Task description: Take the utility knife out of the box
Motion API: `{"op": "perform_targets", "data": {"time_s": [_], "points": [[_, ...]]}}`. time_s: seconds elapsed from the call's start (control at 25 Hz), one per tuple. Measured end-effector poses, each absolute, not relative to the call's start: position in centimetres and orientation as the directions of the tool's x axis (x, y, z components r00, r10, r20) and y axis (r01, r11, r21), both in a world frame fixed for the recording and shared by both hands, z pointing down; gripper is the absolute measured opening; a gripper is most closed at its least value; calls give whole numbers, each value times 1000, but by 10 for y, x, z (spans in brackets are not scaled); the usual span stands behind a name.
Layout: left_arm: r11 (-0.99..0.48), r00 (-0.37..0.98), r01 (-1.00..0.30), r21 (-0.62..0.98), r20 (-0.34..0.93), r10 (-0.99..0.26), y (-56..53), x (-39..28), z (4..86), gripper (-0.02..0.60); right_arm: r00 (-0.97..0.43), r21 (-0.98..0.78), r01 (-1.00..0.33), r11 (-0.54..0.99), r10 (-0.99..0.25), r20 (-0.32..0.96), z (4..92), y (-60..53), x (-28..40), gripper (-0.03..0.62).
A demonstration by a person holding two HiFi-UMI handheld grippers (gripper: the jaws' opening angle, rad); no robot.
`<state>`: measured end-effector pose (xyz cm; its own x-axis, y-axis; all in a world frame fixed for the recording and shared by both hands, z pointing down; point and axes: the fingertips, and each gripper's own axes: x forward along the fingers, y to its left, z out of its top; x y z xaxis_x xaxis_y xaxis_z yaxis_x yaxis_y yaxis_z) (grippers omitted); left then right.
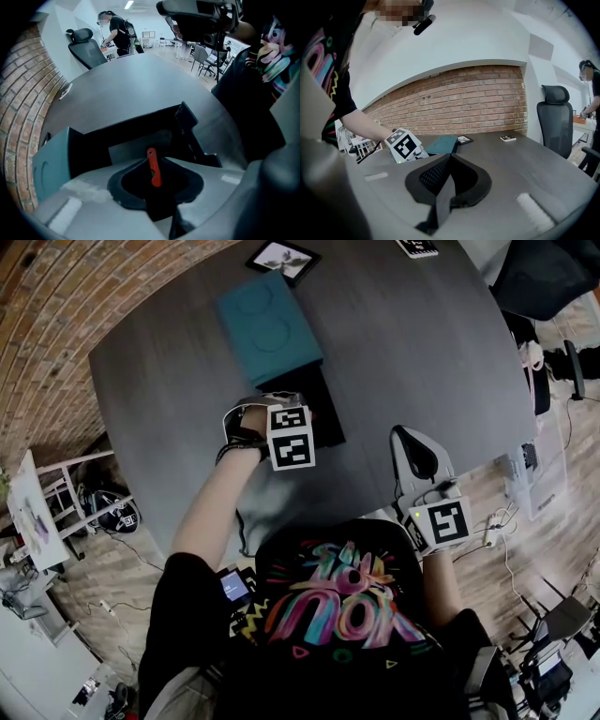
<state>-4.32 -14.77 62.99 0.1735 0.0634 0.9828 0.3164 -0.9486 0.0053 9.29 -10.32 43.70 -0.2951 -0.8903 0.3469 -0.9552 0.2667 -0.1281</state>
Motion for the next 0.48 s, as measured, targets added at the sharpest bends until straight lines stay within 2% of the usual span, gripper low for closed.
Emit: {"op": "perform_targets", "data": {"time_s": [0.16,0.48], "points": [[-943,165,333,12,984,70,-147,-45,630,60,-297,-128,-955,269,-893,337,435,-106,92,0],[-948,174,319,-13,984,45,-146,-45,630,55,-281,-122,-959,255,-908,310,426,-108,100,0]]}}
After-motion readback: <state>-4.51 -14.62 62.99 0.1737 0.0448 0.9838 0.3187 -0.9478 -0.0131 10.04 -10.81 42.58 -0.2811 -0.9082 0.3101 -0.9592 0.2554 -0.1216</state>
